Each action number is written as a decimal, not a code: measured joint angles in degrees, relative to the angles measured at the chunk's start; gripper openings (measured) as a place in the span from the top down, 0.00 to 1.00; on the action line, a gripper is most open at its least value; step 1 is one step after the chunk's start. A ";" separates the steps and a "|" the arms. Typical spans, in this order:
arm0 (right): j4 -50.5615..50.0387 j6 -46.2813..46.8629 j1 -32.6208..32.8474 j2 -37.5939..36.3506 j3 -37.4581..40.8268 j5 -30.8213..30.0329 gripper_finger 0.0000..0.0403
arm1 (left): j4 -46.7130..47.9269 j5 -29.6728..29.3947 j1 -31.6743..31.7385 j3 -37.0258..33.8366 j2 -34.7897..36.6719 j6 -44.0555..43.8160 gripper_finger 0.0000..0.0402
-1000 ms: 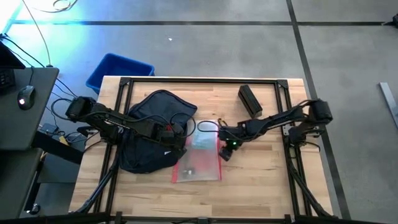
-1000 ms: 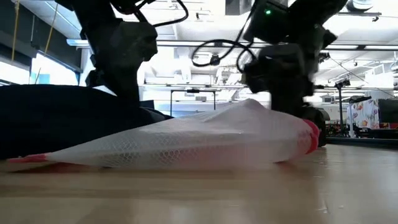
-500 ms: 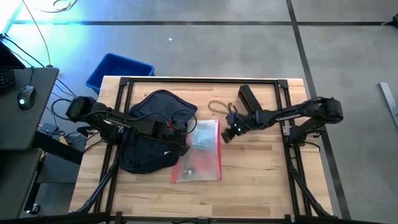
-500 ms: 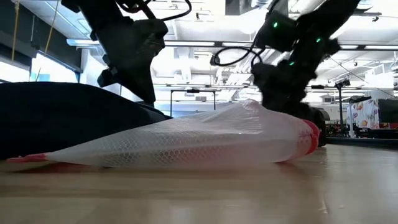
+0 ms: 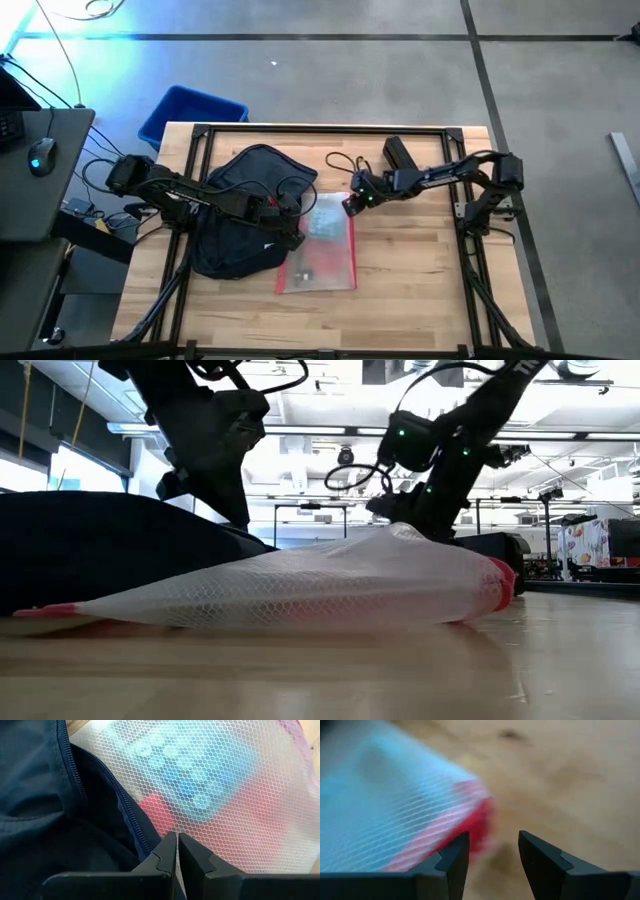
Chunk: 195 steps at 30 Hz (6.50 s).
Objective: Unpack backpack
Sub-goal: Close the transparent pink zip bag
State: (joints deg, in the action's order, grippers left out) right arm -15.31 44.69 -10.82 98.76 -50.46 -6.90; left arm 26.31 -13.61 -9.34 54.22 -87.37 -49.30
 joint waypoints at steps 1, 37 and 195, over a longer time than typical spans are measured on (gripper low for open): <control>-2.79 -0.18 -0.03 0.02 -1.03 -2.45 0.62 | 0.00 0.00 0.00 0.00 0.00 0.01 1.00; -10.94 -12.23 -1.72 4.76 -5.33 -0.60 0.67 | -0.66 -0.57 2.27 0.00 0.00 1.01 1.00; -10.01 -16.65 20.88 -22.82 -4.96 -6.23 0.98 | 1.93 19.19 14.66 30.93 -13.89 54.85 1.00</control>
State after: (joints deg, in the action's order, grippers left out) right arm -25.32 28.04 10.07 75.94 -55.42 -13.12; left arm 28.24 5.59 5.32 85.14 -101.26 5.55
